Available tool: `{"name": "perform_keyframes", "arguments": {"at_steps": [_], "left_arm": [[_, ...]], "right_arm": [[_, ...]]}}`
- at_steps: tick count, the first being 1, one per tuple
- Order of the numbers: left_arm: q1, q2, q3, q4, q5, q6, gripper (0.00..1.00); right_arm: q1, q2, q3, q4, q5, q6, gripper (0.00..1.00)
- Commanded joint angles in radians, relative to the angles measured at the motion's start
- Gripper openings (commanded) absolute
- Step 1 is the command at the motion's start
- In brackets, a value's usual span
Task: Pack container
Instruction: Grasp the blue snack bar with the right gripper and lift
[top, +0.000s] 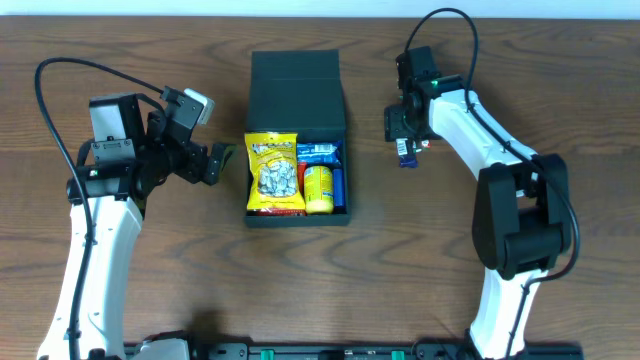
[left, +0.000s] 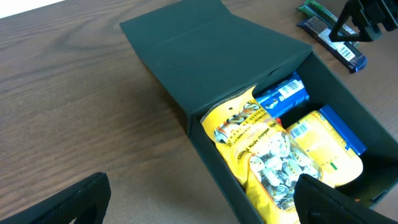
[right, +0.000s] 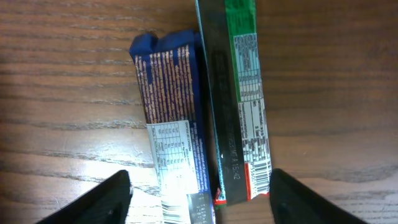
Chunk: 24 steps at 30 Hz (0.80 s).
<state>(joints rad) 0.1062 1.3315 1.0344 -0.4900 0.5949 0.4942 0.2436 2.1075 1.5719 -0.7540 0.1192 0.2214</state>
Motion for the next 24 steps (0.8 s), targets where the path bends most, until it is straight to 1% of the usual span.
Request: {"name": "perform_keyframes", "arguments": {"at_steps": [1,7,20,22,24], "left_arm": [[-0.002,0.004,0.025,0.000,-0.003,-0.005,0.95],[-0.002,0.003,0.025,0.000,-0.003,-0.005,0.95],[-0.002,0.004,0.025,0.000,-0.003,-0.004,0.95],[-0.002,0.004,0.025,0.001,-0.004,-0.004,0.95],[-0.002,0.004,0.025,0.001,-0.004,-0.004,0.95]], "right_arm": [[0.019,0.019,0.010,0.011,-0.016,-0.003,0.65],[0.035,0.025,0.010,0.032,-0.026,-0.022,0.62],[0.039,0.087,0.010,0.063,-0.013,-0.021,0.59],[0.039,0.087,0.010,0.065,-0.008,-0.021,0.57],[0.038,0.087,0.010,0.065,0.005,-0.021,0.52]]}}
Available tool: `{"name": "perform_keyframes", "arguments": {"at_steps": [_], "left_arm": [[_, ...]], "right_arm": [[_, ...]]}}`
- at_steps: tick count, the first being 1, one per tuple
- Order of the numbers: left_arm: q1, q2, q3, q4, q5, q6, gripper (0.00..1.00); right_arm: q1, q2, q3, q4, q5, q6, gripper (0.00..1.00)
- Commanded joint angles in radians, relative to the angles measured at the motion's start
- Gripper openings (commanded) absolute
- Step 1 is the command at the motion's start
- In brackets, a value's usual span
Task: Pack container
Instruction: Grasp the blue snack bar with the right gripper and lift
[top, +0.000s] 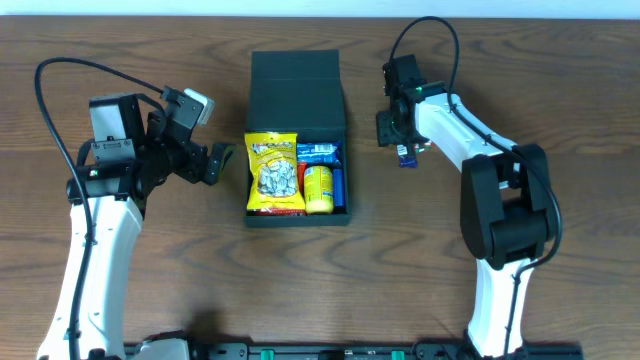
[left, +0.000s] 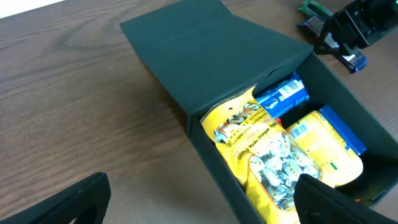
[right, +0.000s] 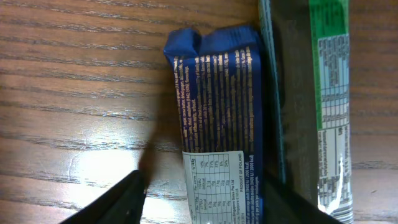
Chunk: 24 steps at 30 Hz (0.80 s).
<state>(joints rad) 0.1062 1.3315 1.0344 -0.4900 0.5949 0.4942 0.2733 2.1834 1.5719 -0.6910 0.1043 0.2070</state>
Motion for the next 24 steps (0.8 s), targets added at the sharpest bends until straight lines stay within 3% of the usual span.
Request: {"name": "perform_keyframes", "arguments": {"at_steps": [1,7,12,17,24], "left_arm": [[-0.002,0.004,0.025,0.001,-0.003,-0.004,0.95],[-0.002,0.003,0.025,0.001,-0.003,-0.004,0.95],[-0.002,0.004,0.025,0.001,-0.003,-0.004,0.95],[-0.002,0.004,0.025,0.001,-0.003,-0.004,0.95],[-0.002,0.004,0.025,0.001,-0.003,-0.003,0.95]], "right_arm": [[0.009,0.011,0.010,0.003,0.026,-0.007,0.48],[0.009,0.011,0.010,0.003,0.027,-0.006,0.35],[0.009,0.011,0.010,-0.002,0.027,-0.006,0.32],[0.009,0.011,0.031,-0.049,0.026,0.006,0.20],[0.016,0.004,0.253,-0.263,0.022,0.019,0.11]]}}
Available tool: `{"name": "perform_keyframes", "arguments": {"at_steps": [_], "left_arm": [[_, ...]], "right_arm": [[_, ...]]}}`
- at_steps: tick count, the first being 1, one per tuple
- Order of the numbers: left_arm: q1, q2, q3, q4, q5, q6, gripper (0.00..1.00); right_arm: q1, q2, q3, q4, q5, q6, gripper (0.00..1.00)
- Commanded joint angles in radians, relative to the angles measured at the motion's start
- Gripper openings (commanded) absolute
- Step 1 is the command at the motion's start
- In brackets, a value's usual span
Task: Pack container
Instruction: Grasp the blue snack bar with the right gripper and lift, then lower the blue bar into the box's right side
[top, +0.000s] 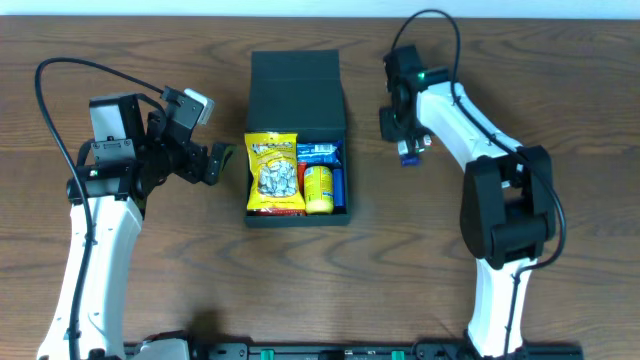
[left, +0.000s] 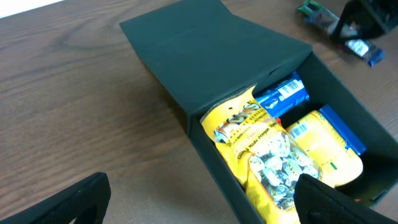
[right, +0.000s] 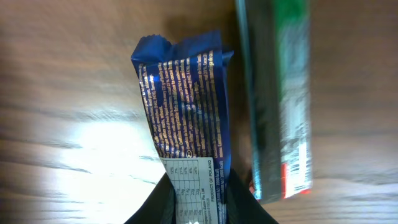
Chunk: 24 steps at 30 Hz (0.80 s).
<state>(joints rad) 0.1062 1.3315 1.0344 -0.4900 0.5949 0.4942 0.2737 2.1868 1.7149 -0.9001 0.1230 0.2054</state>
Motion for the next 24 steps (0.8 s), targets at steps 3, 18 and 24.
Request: {"name": "perform_keyframes", "arguments": {"at_steps": [3,18,24], "left_arm": [[-0.002,0.003,0.025,0.001,-0.004,-0.003,0.95],[-0.002,0.003,0.025,0.015,-0.004,0.015,0.95],[-0.002,0.004,0.025,0.016,-0.026,0.027,0.95]], "right_arm": [[0.036,-0.009,0.250,-0.187,-0.024,0.042,0.09],[0.278,-0.038,0.418,-0.494,-0.192,0.296,0.02],[0.348,-0.038,0.371,-0.534,-0.172,0.448,0.01]]}}
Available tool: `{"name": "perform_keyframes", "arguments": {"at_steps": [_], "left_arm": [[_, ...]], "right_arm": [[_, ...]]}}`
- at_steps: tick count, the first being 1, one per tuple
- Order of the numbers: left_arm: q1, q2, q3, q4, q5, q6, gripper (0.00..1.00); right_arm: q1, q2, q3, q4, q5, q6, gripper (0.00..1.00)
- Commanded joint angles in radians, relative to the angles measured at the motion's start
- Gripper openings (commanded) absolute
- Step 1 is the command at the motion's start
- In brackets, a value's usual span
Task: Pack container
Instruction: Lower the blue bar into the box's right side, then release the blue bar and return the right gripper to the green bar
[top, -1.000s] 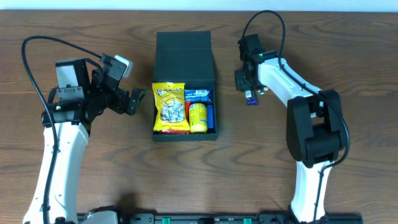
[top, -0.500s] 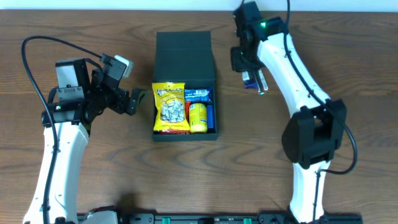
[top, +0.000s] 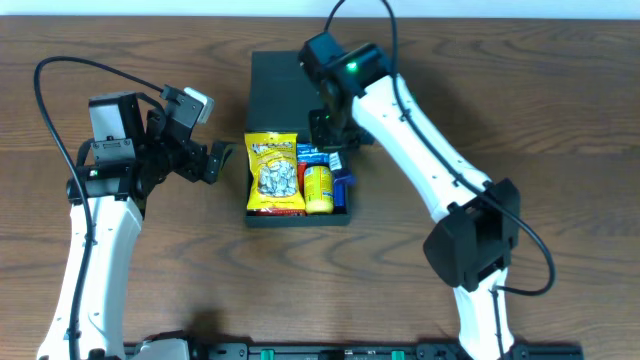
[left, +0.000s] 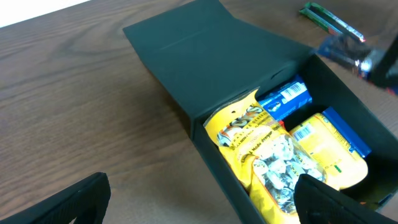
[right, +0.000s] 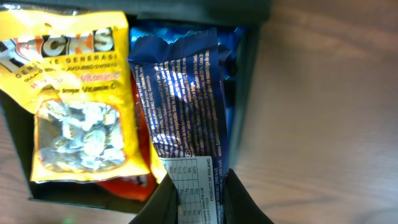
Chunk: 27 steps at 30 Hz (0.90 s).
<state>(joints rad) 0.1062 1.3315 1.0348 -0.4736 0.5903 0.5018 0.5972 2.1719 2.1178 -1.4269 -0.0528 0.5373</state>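
The black box (top: 297, 85) lies mid-table with its lid folded back. Inside are a yellow candy bag (top: 274, 172), a yellow pouch (top: 318, 187) and a blue packet (top: 318, 152). My right gripper (right: 199, 199) is shut on a dark blue snack bar (right: 186, 106) and holds it over the right side of the box (right: 252, 93), above the blue packet. In the left wrist view the bar (left: 339, 46) is a blur beyond the box. A green bar (left: 329, 18) lies on the table past the box. My left gripper (top: 215, 160) is open, left of the box.
The right arm (top: 420, 140) reaches across the table from the right front and covers the spot right of the box in the overhead view. Bare wood surrounds the box on the left and front.
My right gripper has moved left from the table spot right of the box to above the box's right side, carrying the blue bar. The green bar stays behind. The left arm is unchanged.
My right gripper was open above the blue and green bars lying side by side right of the box. It then stood low around the blue bar, then shut on it and lifted off the wood. Now the bar hangs over the box.
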Motion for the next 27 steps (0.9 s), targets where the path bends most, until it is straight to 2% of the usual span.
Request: {"name": "perform_keyframes", "arguments": {"at_steps": [1,11,12,13,14,17,19,25,27], "left_arm": [[-0.002,0.003,0.025,0.000,-0.021,0.019,0.95],[-0.002,0.004,0.025,0.003,-0.021,0.019,0.95],[-0.002,0.003,0.025,0.003,-0.021,0.019,0.95],[-0.002,0.004,0.025,0.003,-0.021,0.019,0.95],[-0.002,0.004,0.025,0.003,-0.021,0.019,0.95],[-0.002,0.003,0.025,0.003,-0.021,0.019,0.95],[-0.002,0.004,0.025,0.003,-0.021,0.019,0.95],[-0.002,0.003,0.025,0.000,-0.021,0.018,0.95],[-0.002,0.003,0.025,-0.002,-0.021,0.018,0.95]], "right_arm": [[0.031,-0.023,-0.050,-0.005,0.005,0.142,0.02],[0.045,-0.023,-0.184,0.096,0.094,0.203,0.04],[0.045,-0.023,-0.187,0.100,0.108,0.203,0.13],[0.046,-0.023,-0.190,0.103,0.117,0.203,0.31],[0.046,-0.023,-0.191,0.103,0.120,0.202,0.44],[0.045,-0.023,-0.191,0.103,0.132,0.201,0.56],[0.044,-0.023,-0.191,0.101,0.132,0.198,0.59],[0.039,-0.029,-0.174,0.099,0.136,0.137,0.59],[0.033,-0.043,-0.164,0.100,0.190,0.128,0.60]]}}
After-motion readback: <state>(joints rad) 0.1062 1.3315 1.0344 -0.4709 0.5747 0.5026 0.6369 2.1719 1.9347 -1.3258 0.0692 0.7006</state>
